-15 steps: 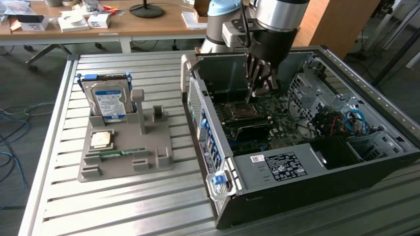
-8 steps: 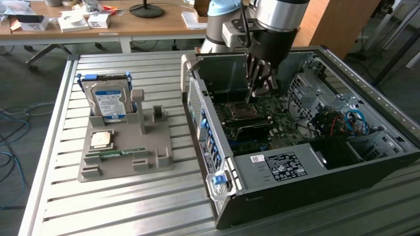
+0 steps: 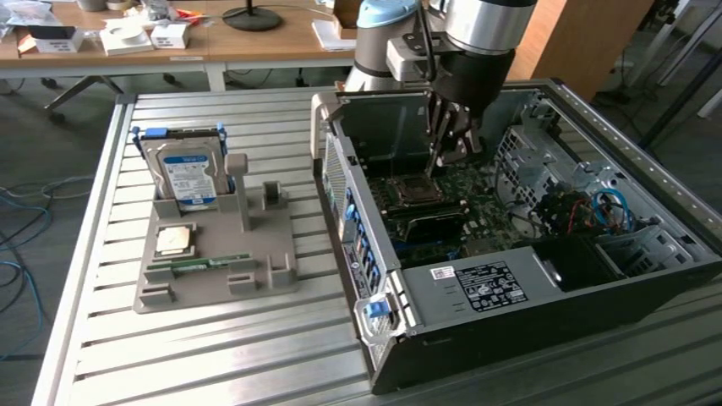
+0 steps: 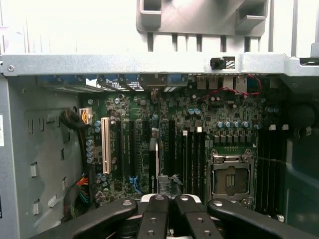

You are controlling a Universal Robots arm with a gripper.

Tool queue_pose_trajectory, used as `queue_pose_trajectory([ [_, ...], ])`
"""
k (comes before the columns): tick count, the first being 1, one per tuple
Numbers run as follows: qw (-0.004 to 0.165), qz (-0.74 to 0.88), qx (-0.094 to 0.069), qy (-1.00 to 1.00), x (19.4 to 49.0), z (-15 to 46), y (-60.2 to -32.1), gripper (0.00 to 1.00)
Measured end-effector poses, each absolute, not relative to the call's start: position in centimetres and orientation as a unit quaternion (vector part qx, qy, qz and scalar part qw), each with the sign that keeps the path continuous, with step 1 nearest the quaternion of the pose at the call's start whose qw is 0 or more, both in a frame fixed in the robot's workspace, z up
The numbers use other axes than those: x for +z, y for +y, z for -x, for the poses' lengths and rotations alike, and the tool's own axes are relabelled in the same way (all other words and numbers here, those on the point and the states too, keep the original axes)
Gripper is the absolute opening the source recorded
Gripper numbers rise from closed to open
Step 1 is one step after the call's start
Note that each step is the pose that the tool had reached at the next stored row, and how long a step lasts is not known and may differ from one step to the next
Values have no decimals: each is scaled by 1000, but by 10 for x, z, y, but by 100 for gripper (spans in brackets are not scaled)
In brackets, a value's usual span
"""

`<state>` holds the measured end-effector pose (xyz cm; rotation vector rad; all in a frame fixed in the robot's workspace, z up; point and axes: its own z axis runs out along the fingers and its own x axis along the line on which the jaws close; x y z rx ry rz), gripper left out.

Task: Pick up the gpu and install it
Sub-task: 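Press down on the gpu until it lock into place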

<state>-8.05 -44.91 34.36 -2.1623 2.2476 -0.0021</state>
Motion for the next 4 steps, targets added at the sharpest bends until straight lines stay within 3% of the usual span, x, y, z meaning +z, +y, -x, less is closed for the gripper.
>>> queue_pose_trajectory([
  [4, 11, 693, -1, 721, 344, 80, -449, 11],
])
